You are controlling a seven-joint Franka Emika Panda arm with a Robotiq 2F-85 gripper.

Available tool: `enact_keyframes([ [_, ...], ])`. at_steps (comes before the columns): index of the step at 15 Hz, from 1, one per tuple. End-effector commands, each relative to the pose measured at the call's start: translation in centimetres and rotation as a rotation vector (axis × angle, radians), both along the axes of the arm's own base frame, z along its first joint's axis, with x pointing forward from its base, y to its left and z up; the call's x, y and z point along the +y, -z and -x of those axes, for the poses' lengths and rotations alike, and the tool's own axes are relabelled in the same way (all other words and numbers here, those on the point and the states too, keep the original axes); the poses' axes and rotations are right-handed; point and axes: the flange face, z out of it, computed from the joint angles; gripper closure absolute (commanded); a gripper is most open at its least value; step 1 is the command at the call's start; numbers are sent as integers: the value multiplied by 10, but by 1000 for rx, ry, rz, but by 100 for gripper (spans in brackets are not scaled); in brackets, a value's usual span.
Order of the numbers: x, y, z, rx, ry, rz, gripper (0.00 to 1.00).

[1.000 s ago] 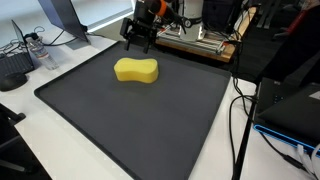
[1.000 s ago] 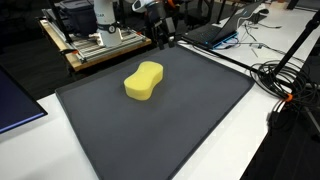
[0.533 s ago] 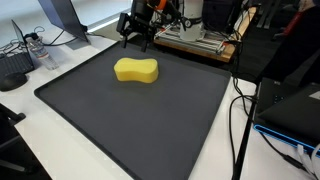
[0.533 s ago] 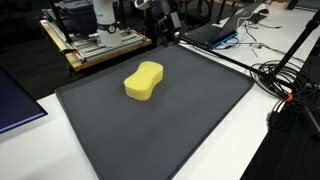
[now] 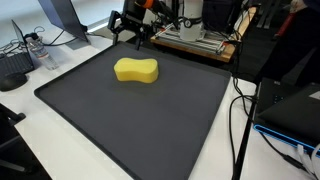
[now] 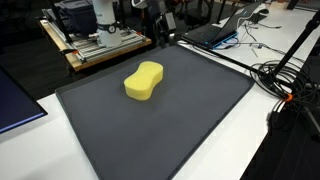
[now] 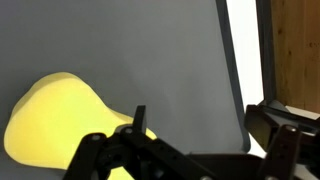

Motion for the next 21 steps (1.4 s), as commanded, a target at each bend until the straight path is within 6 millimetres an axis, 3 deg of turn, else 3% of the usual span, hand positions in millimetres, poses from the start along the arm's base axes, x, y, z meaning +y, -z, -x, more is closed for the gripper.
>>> enact_keyframes([
  [1, -25, -6, -7, 40, 113, -38, 0],
  [6, -58, -17, -15, 100, 287, -124, 0],
  [13, -88, -36, -25, 196, 481, -240, 0],
  [15, -92, -40, -28, 200, 441, -195, 0],
  [21, -98, -65, -26, 328, 109, -91, 0],
])
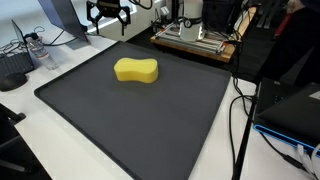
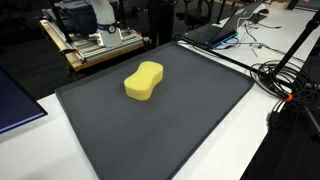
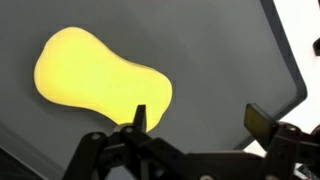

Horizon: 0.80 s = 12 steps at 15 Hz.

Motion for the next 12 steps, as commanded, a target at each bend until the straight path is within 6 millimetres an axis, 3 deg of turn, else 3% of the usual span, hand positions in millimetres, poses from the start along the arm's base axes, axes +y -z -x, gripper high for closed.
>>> enact_keyframes([
  [1, -9, -19, 1, 85, -189, 5, 0],
  [5, -18, -25, -9, 206, -383, 97, 0],
  [12, -12, -19, -39, 331, -737, 150, 0],
])
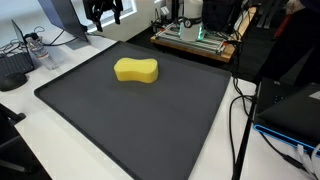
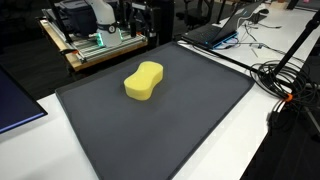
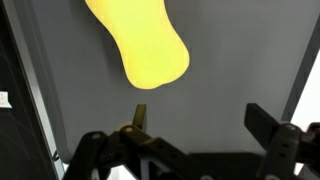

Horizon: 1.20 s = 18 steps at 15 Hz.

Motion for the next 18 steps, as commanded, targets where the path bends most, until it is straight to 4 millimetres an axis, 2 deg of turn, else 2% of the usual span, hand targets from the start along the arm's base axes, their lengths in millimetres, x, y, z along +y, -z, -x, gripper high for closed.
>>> enact_keyframes([
  [1, -6, 7, -25, 81, -184, 14, 0],
  [6, -33, 12, -57, 173, -413, -31, 0],
  [10, -61, 16, -85, 168, -496, -113, 0],
  [12, -69, 26, -98, 183, -509, -174, 0],
  [15, -72, 48, -115, 231, -504, -237, 0],
  [18, -55, 71, -126, 267, -533, -255, 0],
])
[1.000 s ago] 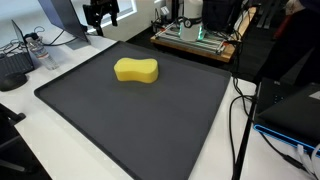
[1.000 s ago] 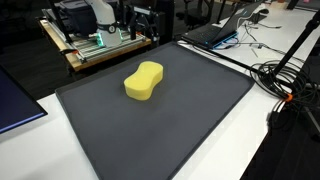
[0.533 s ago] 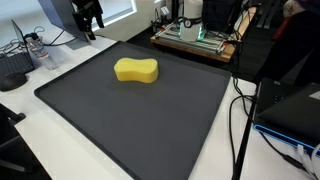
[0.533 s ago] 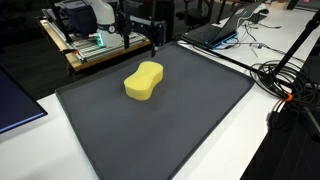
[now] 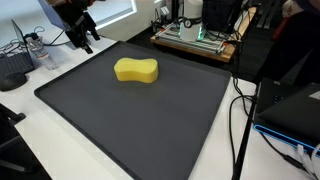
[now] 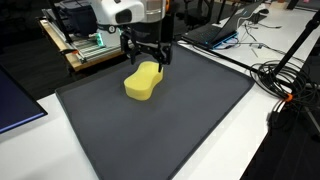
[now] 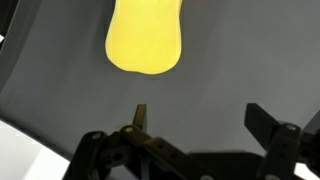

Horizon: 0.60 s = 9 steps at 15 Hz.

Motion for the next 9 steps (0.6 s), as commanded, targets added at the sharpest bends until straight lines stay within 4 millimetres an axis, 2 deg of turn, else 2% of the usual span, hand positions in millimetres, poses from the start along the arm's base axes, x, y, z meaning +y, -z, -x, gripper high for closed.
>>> enact_keyframes([
  [1, 21, 21, -21, 35, -54, -47, 0],
  [5, 66, 51, -25, 95, -132, -10, 0],
  [9, 117, 73, -18, 169, -92, 94, 0],
])
